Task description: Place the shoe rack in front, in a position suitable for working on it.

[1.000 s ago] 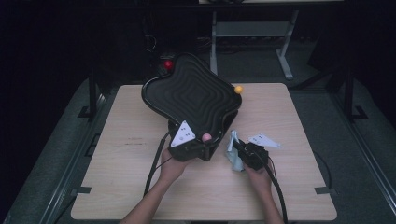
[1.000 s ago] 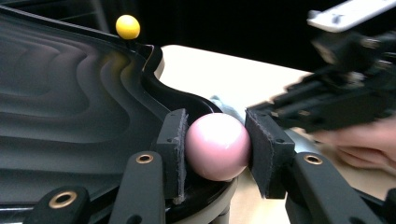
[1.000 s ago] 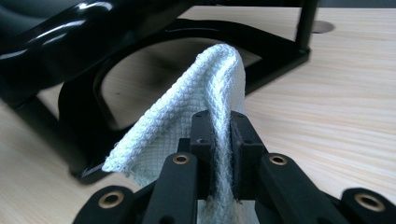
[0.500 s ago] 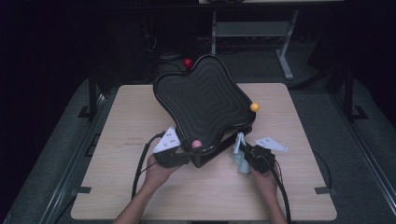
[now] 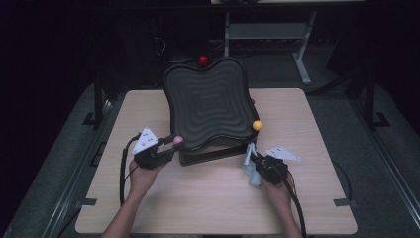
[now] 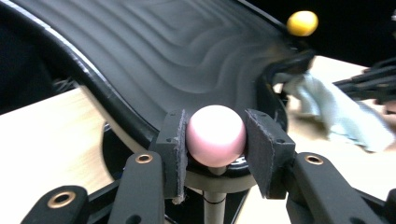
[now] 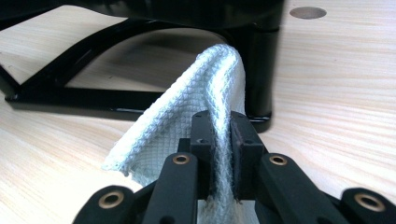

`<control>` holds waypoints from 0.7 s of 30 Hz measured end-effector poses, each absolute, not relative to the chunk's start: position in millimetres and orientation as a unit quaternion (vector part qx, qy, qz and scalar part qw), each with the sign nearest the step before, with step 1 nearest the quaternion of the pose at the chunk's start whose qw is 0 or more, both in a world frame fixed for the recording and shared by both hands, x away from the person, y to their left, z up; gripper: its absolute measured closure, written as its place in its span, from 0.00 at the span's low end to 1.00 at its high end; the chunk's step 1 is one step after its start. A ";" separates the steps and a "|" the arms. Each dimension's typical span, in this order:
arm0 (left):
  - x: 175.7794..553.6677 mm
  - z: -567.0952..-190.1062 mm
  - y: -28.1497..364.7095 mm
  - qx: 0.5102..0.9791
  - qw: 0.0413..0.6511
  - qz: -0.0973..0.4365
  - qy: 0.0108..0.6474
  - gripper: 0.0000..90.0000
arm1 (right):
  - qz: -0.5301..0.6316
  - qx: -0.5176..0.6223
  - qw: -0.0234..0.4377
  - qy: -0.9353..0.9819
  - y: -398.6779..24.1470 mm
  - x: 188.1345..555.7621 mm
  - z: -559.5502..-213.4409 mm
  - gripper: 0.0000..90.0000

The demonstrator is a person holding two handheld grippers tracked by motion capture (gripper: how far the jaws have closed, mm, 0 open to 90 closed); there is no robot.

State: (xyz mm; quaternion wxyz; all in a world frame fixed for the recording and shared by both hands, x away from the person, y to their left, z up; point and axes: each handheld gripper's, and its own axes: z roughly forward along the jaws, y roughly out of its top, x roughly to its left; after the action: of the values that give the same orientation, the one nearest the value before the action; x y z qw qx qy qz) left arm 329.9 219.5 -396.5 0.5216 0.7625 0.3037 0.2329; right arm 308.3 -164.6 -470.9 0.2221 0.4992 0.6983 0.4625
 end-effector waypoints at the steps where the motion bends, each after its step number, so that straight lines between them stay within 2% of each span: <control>1: 333.0 -395.9 221.1 0.762 0.518 0.236 0.310 0.67 | 0.460 0.499 0.223 0.699 -165.5 307.7 -470.9 0.91; 11: 353.9 -394.6 223.5 0.750 0.502 0.258 0.345 0.67 | 0.457 0.511 0.227 0.692 -181.6 303.9 -471.6 0.91; 16: 357.5 -395.4 227.0 0.733 0.498 0.268 0.377 0.66 | 0.456 0.514 0.229 0.689 -187.4 304.9 -469.5 0.91; 21: 357.4 -395.3 227.3 0.732 0.496 0.272 0.380 0.67 | 0.452 0.521 0.235 0.685 -194.0 303.0 -469.2 0.90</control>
State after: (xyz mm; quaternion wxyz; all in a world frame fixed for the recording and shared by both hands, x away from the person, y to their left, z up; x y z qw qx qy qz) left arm 357.4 227.3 -395.3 0.4961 0.7316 0.3805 0.2718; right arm 303.0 -194.0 -469.2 0.2346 0.5206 0.6855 0.4517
